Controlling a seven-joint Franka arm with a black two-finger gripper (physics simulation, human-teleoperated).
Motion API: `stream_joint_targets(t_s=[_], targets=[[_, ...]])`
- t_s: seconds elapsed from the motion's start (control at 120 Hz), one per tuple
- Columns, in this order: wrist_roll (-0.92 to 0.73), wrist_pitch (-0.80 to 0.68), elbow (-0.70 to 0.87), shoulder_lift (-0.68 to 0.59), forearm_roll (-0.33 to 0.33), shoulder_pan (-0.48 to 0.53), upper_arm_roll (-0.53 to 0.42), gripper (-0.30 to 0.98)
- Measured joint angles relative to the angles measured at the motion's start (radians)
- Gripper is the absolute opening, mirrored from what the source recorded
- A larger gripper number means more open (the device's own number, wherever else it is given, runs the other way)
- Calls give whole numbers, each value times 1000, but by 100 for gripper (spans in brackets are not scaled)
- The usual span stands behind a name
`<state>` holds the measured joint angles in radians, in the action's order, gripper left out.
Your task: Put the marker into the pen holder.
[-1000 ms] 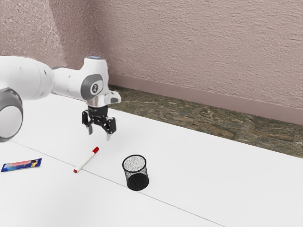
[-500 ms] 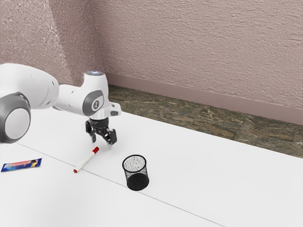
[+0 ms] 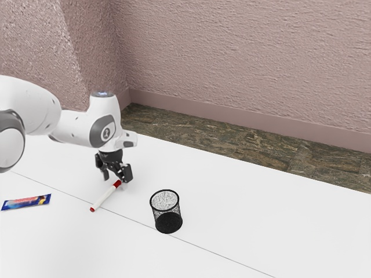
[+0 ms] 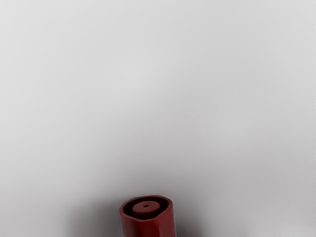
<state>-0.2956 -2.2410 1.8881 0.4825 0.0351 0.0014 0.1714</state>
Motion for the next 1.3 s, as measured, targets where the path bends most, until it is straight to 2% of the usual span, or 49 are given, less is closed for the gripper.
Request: stream_joint_targets(t_s=[0.192, 0.6, 0.733, 0.958, 1.3], targets=[[-26, -27, -1, 4, 25, -4, -1, 65], [-61, -40, 2, 3, 50, -4, 0, 11], [-67, -42, 1, 4, 49, -3, 0, 0], [-60, -46, 0, -8, 35, -5, 0, -8], [-35, -45, -9, -160, 21, -50, -21, -10]])
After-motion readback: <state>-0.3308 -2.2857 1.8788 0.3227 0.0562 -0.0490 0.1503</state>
